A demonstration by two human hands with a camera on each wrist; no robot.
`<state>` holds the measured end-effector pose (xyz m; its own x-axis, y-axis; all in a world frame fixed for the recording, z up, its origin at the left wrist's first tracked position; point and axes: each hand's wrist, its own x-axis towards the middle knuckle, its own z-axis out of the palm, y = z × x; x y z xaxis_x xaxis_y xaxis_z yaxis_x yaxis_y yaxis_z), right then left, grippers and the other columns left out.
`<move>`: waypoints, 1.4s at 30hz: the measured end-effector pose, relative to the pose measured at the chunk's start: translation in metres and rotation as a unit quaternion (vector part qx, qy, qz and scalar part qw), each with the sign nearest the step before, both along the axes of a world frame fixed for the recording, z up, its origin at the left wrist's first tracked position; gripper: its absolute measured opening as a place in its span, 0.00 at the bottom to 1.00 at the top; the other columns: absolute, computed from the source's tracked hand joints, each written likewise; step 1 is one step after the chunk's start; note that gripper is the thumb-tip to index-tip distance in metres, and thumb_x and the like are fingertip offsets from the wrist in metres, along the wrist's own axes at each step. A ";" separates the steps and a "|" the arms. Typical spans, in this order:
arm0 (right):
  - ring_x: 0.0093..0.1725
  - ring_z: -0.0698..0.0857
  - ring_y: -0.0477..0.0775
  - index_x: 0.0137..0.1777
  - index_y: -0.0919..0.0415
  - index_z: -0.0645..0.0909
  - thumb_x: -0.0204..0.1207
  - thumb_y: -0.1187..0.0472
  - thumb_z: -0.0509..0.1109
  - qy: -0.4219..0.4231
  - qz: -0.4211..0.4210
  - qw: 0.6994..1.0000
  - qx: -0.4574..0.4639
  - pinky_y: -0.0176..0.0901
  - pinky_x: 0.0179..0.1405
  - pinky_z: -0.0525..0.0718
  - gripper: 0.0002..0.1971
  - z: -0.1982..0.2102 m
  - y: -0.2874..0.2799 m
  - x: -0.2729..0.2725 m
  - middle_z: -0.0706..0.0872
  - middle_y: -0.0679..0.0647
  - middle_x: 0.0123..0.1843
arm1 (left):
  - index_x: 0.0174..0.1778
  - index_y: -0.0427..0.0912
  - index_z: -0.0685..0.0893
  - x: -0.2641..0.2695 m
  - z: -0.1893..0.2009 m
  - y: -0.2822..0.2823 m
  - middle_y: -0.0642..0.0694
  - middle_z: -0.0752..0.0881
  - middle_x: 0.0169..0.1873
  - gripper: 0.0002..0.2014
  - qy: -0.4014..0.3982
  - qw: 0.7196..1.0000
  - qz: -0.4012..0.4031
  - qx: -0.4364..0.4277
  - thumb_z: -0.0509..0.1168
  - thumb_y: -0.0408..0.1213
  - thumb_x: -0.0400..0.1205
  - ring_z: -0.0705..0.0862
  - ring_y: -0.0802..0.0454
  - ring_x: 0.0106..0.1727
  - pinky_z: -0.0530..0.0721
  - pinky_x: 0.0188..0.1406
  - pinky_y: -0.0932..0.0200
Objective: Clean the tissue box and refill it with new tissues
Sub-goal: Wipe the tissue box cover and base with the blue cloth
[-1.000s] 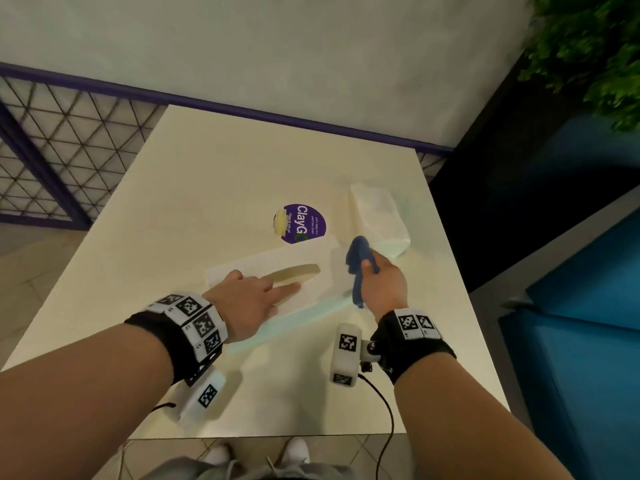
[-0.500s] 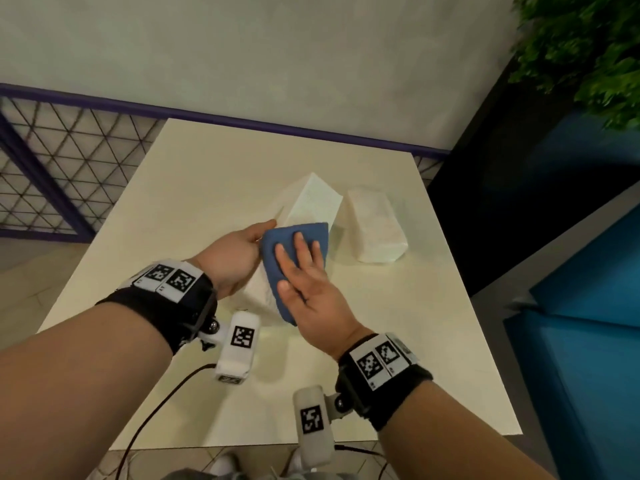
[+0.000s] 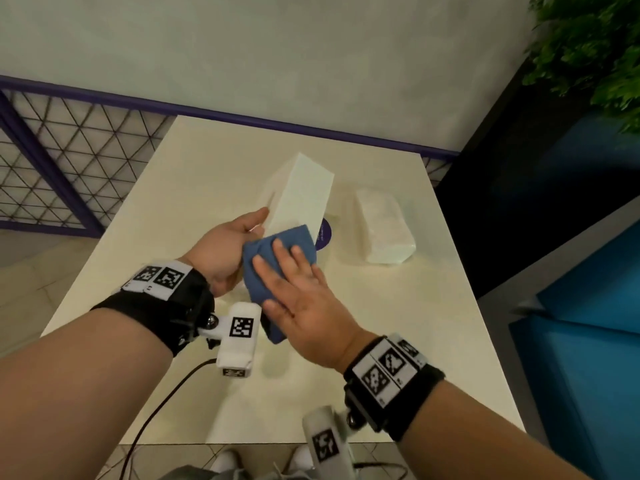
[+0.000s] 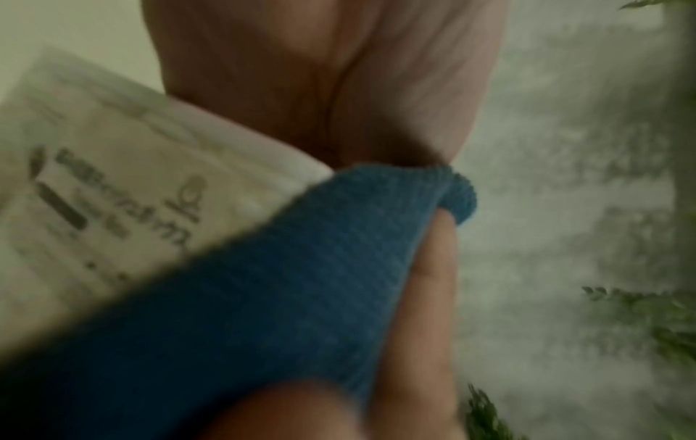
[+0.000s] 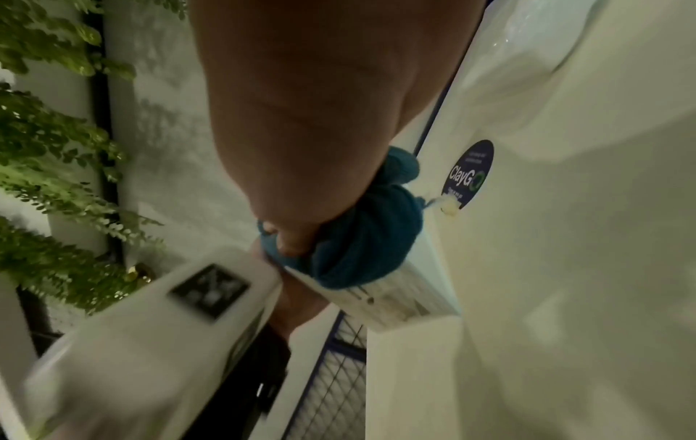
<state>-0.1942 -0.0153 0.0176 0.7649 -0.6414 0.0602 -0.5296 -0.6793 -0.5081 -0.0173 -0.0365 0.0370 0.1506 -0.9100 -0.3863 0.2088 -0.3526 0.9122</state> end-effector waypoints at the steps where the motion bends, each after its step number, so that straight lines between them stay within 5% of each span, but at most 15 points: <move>1: 0.83 0.38 0.45 0.83 0.39 0.47 0.85 0.45 0.48 -0.003 -0.009 1.000 -0.002 0.52 0.80 0.40 0.27 0.002 -0.008 0.000 0.42 0.42 0.86 | 0.73 0.49 0.74 -0.002 0.002 0.003 0.43 0.85 0.52 0.22 -0.007 1.000 -0.002 -0.007 0.56 0.25 0.85 0.87 0.43 0.52 0.86 0.41 0.60; 5: 0.86 0.42 0.52 0.83 0.38 0.48 0.87 0.47 0.49 -0.004 -0.125 0.992 0.001 0.64 0.81 0.43 0.26 0.028 -0.083 0.000 0.43 0.46 0.87 | 0.72 0.58 0.77 -0.014 -0.002 0.015 0.42 0.86 0.62 0.21 -0.087 0.995 -0.043 -0.028 0.60 0.41 0.83 0.85 0.36 0.62 0.79 0.65 0.36; 8: 0.86 0.44 0.58 0.84 0.43 0.45 0.87 0.49 0.46 0.006 -0.203 0.979 0.014 0.66 0.83 0.46 0.26 0.040 -0.130 -0.004 0.43 0.52 0.87 | 0.71 0.63 0.76 -0.019 -0.005 0.024 0.45 0.86 0.63 0.19 -0.123 0.989 -0.067 -0.041 0.60 0.40 0.86 0.83 0.47 0.60 0.77 0.68 0.42; 12: 0.86 0.40 0.61 0.84 0.45 0.45 0.87 0.48 0.48 -0.027 -0.159 0.987 0.030 0.63 0.83 0.44 0.27 0.026 -0.094 0.007 0.41 0.55 0.87 | 0.76 0.50 0.73 -0.019 0.001 0.024 0.37 0.80 0.71 0.21 -0.145 0.987 -0.038 -0.048 0.58 0.33 0.87 0.80 0.45 0.67 0.68 0.77 0.45; 14: 0.85 0.36 0.56 0.83 0.43 0.45 0.85 0.45 0.47 -0.049 -0.082 0.995 0.024 0.58 0.83 0.40 0.28 0.007 -0.043 0.013 0.40 0.51 0.87 | 0.71 0.51 0.79 -0.011 0.000 0.019 0.37 0.83 0.67 0.20 -0.112 0.992 -0.010 -0.054 0.58 0.30 0.85 0.83 0.43 0.65 0.75 0.73 0.44; 16: 0.82 0.33 0.49 0.81 0.40 0.43 0.82 0.42 0.46 -0.054 -0.030 0.998 0.017 0.51 0.80 0.36 0.29 -0.008 -0.004 0.010 0.38 0.42 0.84 | 0.68 0.51 0.79 -0.003 0.002 0.016 0.41 0.87 0.56 0.25 -0.059 0.997 0.005 -0.044 0.55 0.19 0.83 0.88 0.49 0.50 0.88 0.53 0.56; 18: 0.81 0.33 0.45 0.81 0.39 0.45 0.82 0.43 0.48 -0.064 -0.022 0.998 0.018 0.48 0.79 0.35 0.28 -0.010 -0.003 0.006 0.38 0.37 0.82 | 0.70 0.52 0.76 -0.002 0.004 0.019 0.45 0.87 0.51 0.29 -0.048 0.998 -0.008 -0.041 0.53 0.16 0.83 0.88 0.49 0.49 0.89 0.50 0.58; 21: 0.83 0.35 0.49 0.82 0.41 0.47 0.86 0.47 0.51 -0.106 -0.090 0.990 0.023 0.57 0.83 0.39 0.27 0.009 -0.043 0.003 0.41 0.41 0.84 | 0.71 0.55 0.77 -0.010 0.003 0.020 0.46 0.86 0.62 0.23 -0.108 0.991 -0.045 -0.069 0.55 0.25 0.86 0.83 0.47 0.66 0.78 0.70 0.49; 24: 0.85 0.38 0.57 0.84 0.45 0.49 0.88 0.52 0.50 -0.147 -0.198 0.968 0.055 0.58 0.85 0.42 0.26 0.037 -0.086 -0.001 0.42 0.52 0.87 | 0.77 0.52 0.72 -0.017 0.000 0.026 0.49 0.80 0.71 0.23 -0.128 0.987 -0.066 -0.078 0.57 0.29 0.87 0.78 0.53 0.72 0.68 0.78 0.50; 28: 0.83 0.61 0.57 0.83 0.46 0.54 0.85 0.45 0.54 -0.141 -0.310 0.928 0.151 0.51 0.81 0.62 0.28 0.059 -0.101 -0.008 0.58 0.53 0.85 | 0.75 0.58 0.73 -0.020 -0.004 0.035 0.56 0.81 0.67 0.23 -0.217 0.964 -0.121 -0.094 0.58 0.31 0.87 0.79 0.59 0.64 0.75 0.57 0.75; 31: 0.62 0.84 0.56 0.74 0.46 0.74 0.75 0.41 0.70 -0.204 -0.362 0.876 0.244 0.55 0.62 0.84 0.28 0.060 -0.101 -0.019 0.83 0.52 0.69 | 0.67 0.71 0.72 -0.011 -0.007 0.037 0.59 0.82 0.63 0.25 -0.284 0.937 -0.178 -0.098 0.59 0.32 0.86 0.80 0.58 0.62 0.70 0.50 0.83; 35: 0.54 0.86 0.62 0.68 0.51 0.82 0.69 0.53 0.79 -0.269 -0.425 0.776 0.381 0.48 0.40 0.86 0.25 0.052 -0.098 -0.027 0.87 0.58 0.59 | 0.55 0.89 0.73 0.008 0.000 0.036 0.70 0.79 0.61 0.32 -0.345 0.898 -0.254 -0.101 0.60 0.33 0.86 0.80 0.65 0.59 0.71 0.58 0.71; 37: 0.52 0.87 0.63 0.63 0.56 0.85 0.68 0.57 0.80 -0.301 -0.464 0.744 0.374 0.47 0.37 0.85 0.22 0.044 -0.091 -0.020 0.88 0.59 0.56 | 0.60 0.86 0.71 0.014 0.003 0.033 0.65 0.79 0.60 0.27 -0.403 0.867 -0.282 -0.077 0.57 0.38 0.87 0.81 0.57 0.59 0.74 0.63 0.60; 39: 0.50 0.87 0.61 0.61 0.57 0.86 0.68 0.57 0.80 -0.340 -0.503 0.717 0.343 0.50 0.45 0.86 0.21 0.035 -0.081 -0.011 0.89 0.58 0.55 | 0.70 0.76 0.67 0.012 0.003 0.027 0.54 0.74 0.67 0.18 -0.525 0.802 -0.279 -0.063 0.56 0.49 0.86 0.77 0.50 0.65 0.67 0.74 0.51; 42: 0.46 0.85 0.57 0.65 0.53 0.83 0.70 0.56 0.78 -0.372 -0.520 0.695 0.329 0.51 0.49 0.87 0.22 0.026 -0.065 0.008 0.86 0.50 0.46 | 0.82 0.55 0.58 -0.019 -0.003 0.026 0.48 0.61 0.79 0.44 -0.669 0.696 -0.245 -0.090 0.66 0.64 0.73 0.63 0.46 0.79 0.57 0.77 0.45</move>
<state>-0.1866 -0.0805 0.0434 -0.2186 -0.8998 -0.3775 0.0165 0.3834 -0.9234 -0.0365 -0.0103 0.0338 -0.0794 -0.9943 -0.0716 -0.9751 0.0625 0.2128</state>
